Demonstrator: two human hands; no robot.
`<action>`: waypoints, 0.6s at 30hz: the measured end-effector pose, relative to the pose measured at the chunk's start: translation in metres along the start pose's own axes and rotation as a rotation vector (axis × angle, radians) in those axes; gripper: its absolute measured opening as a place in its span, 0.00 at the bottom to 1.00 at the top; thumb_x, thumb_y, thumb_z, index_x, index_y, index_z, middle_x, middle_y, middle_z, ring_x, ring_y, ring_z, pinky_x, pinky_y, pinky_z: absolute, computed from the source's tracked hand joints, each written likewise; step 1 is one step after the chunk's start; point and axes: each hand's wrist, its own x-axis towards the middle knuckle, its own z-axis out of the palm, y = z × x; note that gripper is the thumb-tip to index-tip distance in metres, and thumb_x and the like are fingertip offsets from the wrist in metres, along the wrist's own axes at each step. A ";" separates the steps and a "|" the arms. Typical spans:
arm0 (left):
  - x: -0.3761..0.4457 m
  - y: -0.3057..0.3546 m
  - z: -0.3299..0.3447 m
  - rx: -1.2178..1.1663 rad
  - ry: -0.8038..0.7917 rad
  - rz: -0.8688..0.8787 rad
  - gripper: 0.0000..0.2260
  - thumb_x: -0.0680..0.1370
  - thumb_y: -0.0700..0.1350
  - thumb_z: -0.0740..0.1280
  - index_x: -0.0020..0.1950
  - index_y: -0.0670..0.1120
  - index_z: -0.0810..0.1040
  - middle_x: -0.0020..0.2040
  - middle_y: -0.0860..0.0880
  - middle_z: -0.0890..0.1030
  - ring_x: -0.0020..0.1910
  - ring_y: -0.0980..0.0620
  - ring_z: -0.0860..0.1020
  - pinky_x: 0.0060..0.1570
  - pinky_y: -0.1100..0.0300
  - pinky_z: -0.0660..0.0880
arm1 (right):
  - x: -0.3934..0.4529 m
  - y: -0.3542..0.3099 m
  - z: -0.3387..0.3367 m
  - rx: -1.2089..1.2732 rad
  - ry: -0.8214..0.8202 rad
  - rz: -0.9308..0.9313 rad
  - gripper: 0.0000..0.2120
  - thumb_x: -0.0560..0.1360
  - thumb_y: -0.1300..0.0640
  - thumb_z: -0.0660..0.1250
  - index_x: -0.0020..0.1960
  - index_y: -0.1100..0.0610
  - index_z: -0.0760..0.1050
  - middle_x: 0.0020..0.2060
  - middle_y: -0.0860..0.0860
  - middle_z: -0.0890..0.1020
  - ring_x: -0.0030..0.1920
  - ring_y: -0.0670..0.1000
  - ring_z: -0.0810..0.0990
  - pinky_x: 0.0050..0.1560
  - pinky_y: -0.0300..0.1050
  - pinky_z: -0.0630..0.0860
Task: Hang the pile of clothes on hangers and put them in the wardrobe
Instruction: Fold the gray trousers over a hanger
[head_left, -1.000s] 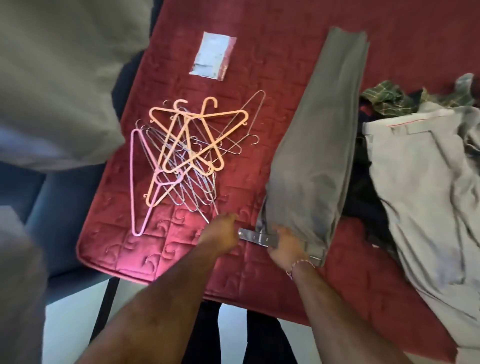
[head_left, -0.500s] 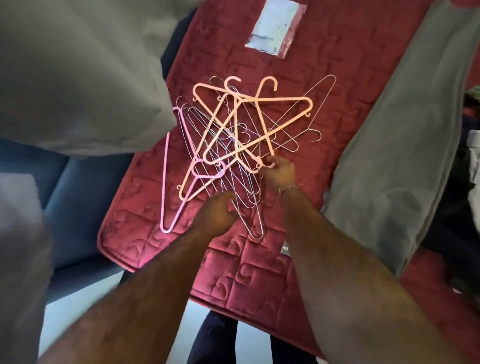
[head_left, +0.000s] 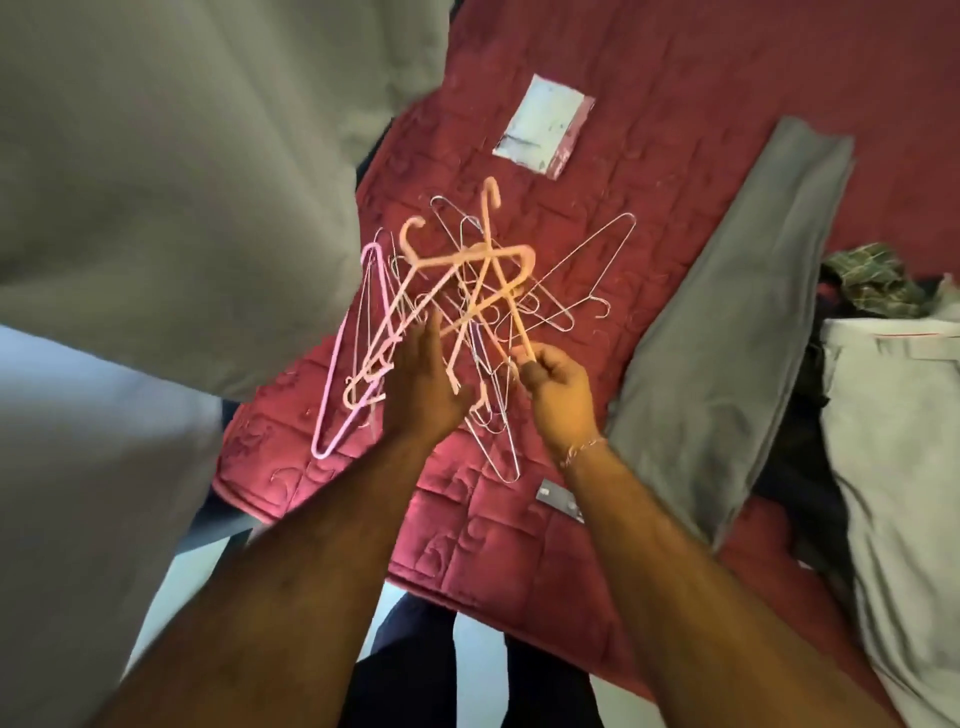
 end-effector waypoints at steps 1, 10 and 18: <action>-0.003 0.004 -0.006 -0.044 -0.017 -0.009 0.47 0.73 0.54 0.76 0.84 0.48 0.53 0.77 0.38 0.67 0.74 0.36 0.69 0.66 0.42 0.72 | -0.018 -0.010 -0.002 -0.029 0.013 -0.059 0.06 0.82 0.59 0.67 0.51 0.57 0.82 0.34 0.45 0.77 0.33 0.44 0.70 0.35 0.40 0.68; -0.008 0.048 -0.048 -0.175 -0.186 0.010 0.16 0.76 0.44 0.72 0.63 0.48 0.78 0.54 0.43 0.84 0.51 0.40 0.82 0.50 0.50 0.79 | -0.106 -0.073 -0.044 -0.237 0.247 -0.247 0.11 0.85 0.51 0.61 0.52 0.52 0.82 0.33 0.41 0.77 0.34 0.42 0.74 0.39 0.46 0.74; -0.020 0.079 -0.031 -0.143 -0.285 0.088 0.35 0.76 0.46 0.74 0.80 0.48 0.64 0.73 0.42 0.73 0.67 0.41 0.76 0.63 0.49 0.76 | -0.132 -0.100 -0.081 -0.125 0.245 -0.271 0.12 0.84 0.54 0.61 0.50 0.54 0.83 0.30 0.48 0.80 0.29 0.48 0.75 0.32 0.48 0.75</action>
